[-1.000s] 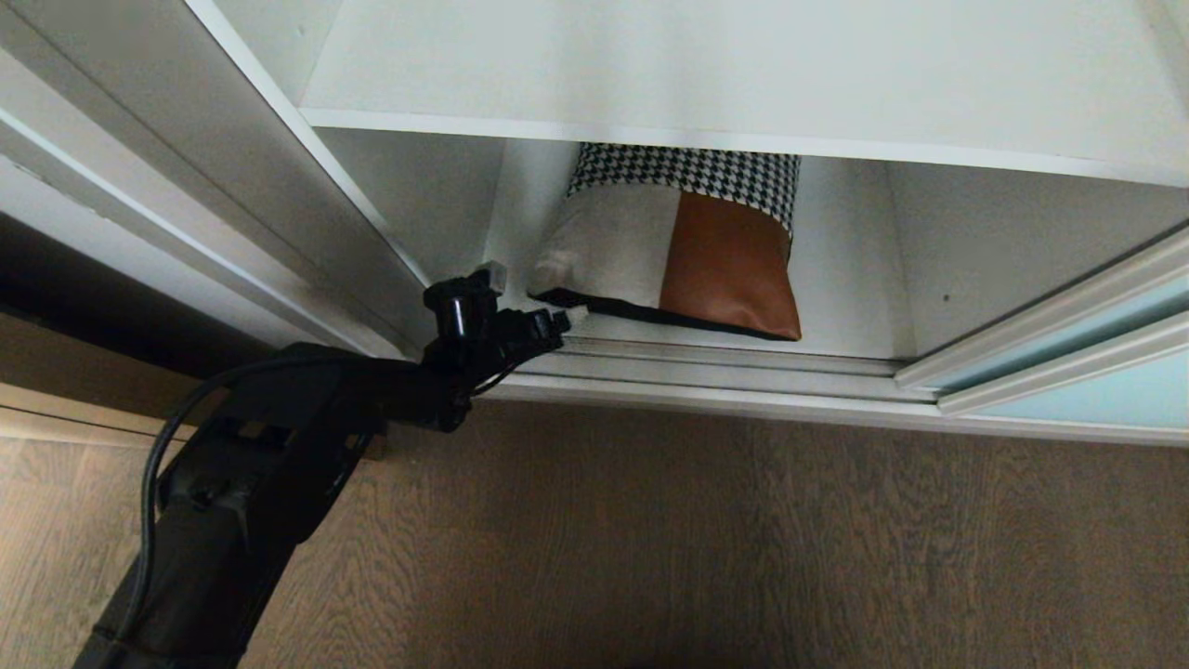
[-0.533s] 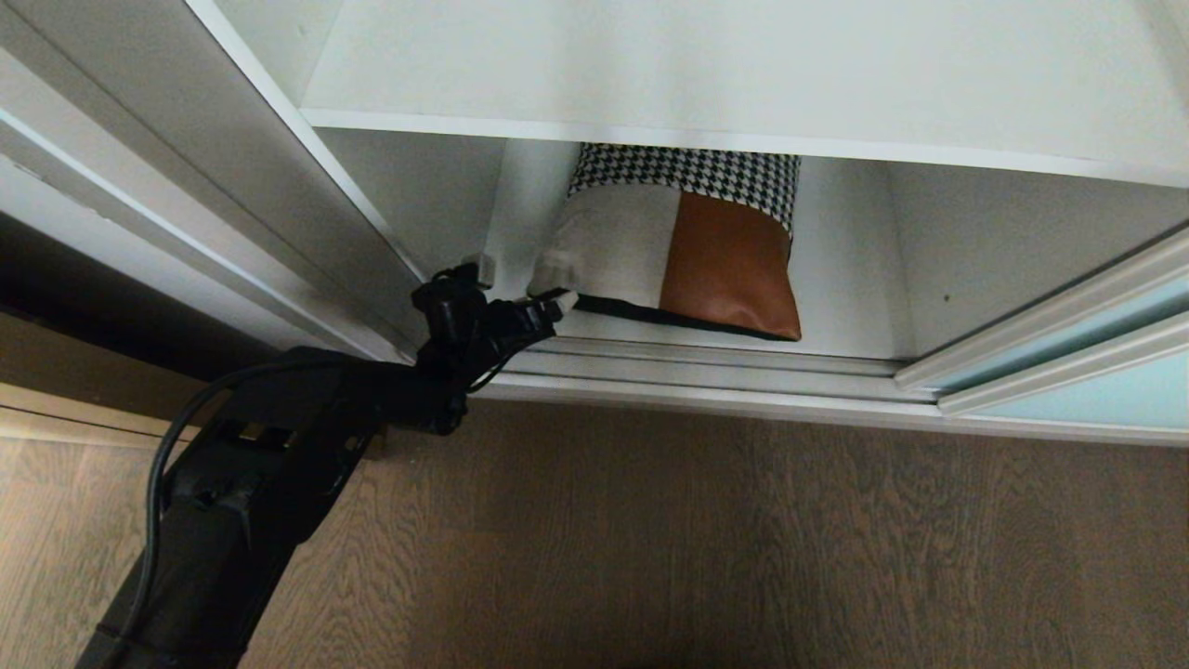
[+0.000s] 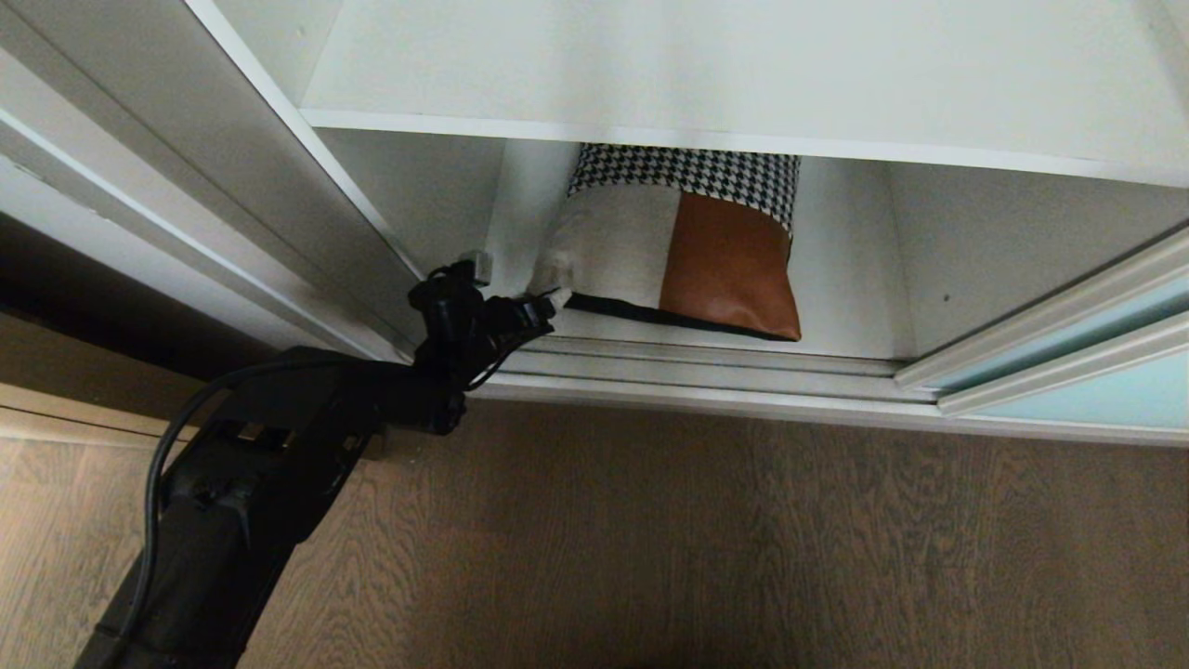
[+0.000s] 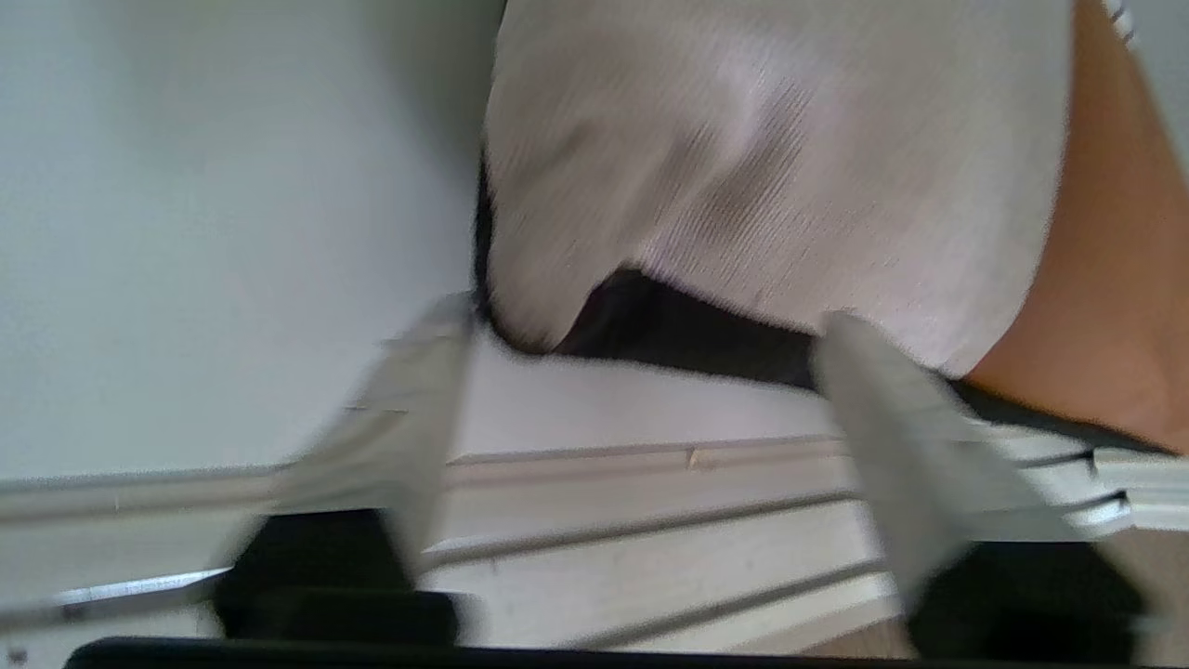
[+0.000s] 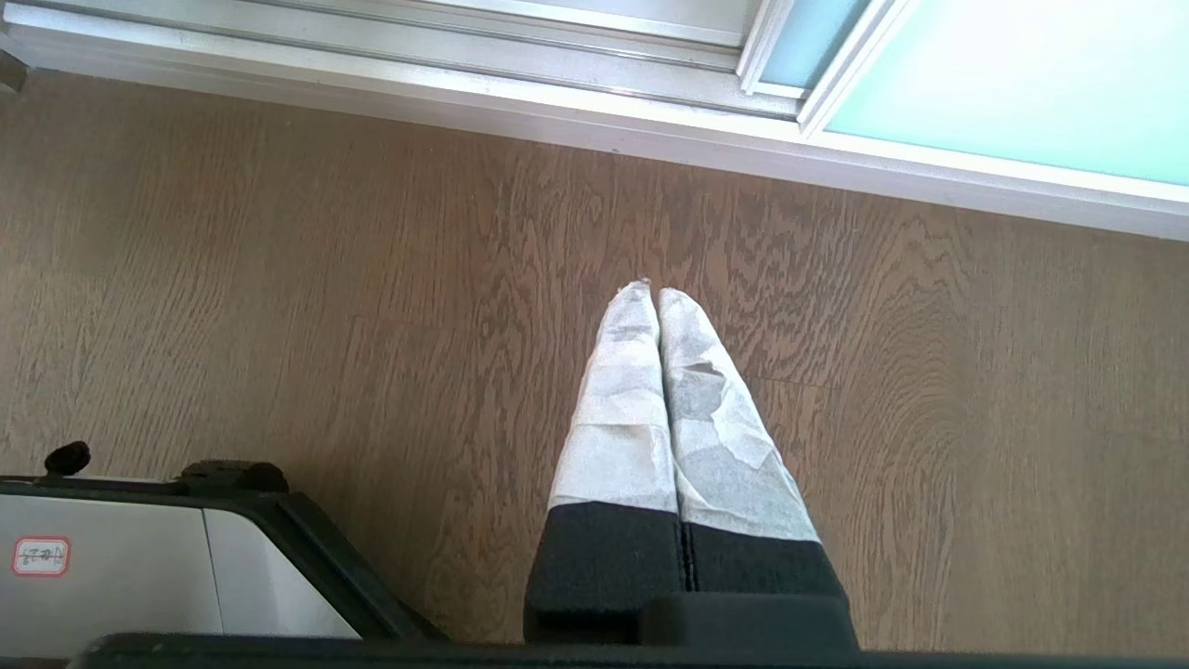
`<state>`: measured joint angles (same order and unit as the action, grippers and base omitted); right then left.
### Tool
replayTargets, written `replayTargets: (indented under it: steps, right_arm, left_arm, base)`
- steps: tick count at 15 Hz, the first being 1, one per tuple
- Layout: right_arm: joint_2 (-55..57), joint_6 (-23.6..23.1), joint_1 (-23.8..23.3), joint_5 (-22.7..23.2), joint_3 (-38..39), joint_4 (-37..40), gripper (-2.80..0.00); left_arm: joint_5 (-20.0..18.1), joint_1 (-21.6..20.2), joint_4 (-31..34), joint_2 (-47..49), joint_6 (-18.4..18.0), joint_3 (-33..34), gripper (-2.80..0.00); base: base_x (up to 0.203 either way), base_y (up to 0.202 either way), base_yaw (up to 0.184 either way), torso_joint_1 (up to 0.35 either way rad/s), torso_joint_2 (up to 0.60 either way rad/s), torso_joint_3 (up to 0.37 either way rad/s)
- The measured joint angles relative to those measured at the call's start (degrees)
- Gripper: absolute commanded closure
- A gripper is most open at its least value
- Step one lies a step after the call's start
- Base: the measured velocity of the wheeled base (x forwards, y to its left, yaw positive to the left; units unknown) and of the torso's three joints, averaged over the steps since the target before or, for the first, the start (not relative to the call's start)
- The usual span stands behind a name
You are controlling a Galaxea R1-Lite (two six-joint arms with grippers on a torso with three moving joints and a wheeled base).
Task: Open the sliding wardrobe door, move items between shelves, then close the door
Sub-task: Place the pillow on the higher shelf
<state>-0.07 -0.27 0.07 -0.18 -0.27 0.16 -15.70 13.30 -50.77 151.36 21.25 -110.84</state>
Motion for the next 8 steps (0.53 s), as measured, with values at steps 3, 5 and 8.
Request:
replayTargets:
  steps: [3, 5, 8]
  right_arm:
    - [0.0, 0.0, 0.0, 0.0, 0.0, 0.0, 0.0]
    - [0.0, 0.0, 0.0, 0.0, 0.0, 0.0, 0.0]
    - [0.0, 0.0, 0.0, 0.0, 0.0, 0.0, 0.0]
  left_arm:
    - [-0.8, -0.1, 1.6, 0.6, 0.5, 0.0, 0.0]
    - [-1.5, -0.2, 1.7, 1.0, 0.7, 0.0, 0.0]
    - [-1.7, -0.4, 2.0, 1.1, 0.7, -0.1, 0.0]
  base:
    - [0.0, 0.0, 0.0, 0.0, 0.0, 0.0]
    - [0.0, 0.0, 0.0, 0.0, 0.0, 0.0]
    - [0.0, 0.0, 0.0, 0.0, 0.0, 0.0]
